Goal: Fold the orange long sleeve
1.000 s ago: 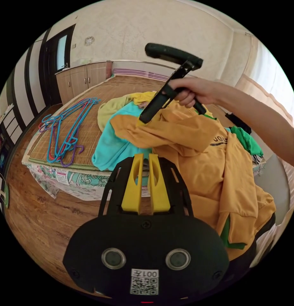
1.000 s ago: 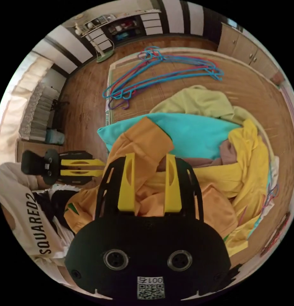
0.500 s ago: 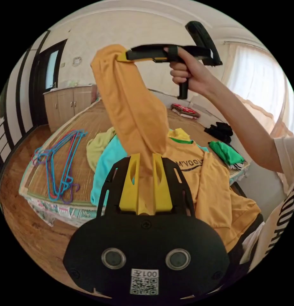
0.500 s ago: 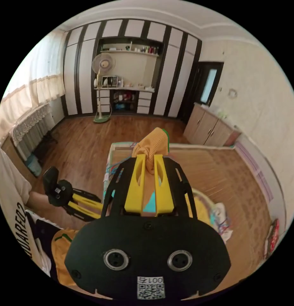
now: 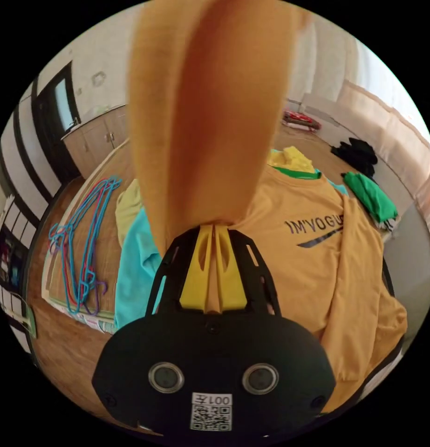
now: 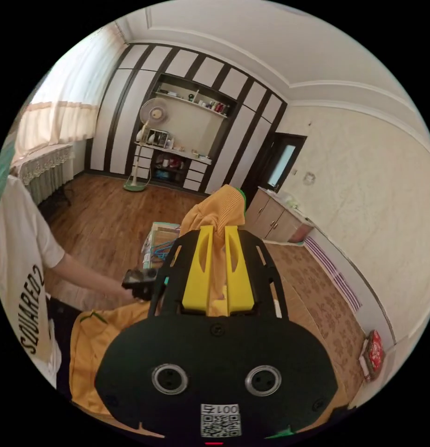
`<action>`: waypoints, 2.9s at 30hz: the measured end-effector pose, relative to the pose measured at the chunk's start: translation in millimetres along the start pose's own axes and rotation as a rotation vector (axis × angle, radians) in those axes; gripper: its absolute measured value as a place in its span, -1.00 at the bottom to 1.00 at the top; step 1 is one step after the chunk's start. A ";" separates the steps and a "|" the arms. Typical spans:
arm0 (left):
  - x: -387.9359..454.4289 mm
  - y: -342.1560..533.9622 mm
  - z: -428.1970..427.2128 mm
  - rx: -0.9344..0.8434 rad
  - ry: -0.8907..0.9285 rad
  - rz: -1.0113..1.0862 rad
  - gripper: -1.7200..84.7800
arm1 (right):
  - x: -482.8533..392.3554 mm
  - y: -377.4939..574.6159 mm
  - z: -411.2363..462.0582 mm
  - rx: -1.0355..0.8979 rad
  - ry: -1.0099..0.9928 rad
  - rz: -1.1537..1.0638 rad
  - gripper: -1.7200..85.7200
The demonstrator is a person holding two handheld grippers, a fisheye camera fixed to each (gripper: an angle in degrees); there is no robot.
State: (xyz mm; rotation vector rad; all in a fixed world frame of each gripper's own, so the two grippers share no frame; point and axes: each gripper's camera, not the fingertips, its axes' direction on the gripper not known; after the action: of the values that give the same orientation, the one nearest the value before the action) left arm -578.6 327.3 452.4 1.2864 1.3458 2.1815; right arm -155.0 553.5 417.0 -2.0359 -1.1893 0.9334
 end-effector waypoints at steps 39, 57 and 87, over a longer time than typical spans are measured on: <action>67.2 64.6 31.8 -0.140 -0.283 0.185 -0.91 | -118.0 263.9 99.1 -0.729 -0.671 0.099 -0.86; 46.8 89.6 22.3 -0.043 -0.244 0.279 -0.82 | -81.9 234.2 73.3 -0.549 -0.393 0.174 -0.79; -24.9 140.9 12.0 0.151 -0.009 0.299 -0.98 | 24.7 234.6 267.0 -0.444 -0.280 0.616 -0.94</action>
State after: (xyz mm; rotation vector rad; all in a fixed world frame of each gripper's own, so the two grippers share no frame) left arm -525.7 244.1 556.7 1.6453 1.4170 2.2950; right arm -249.6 514.9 75.6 -2.7894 -0.9740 1.3706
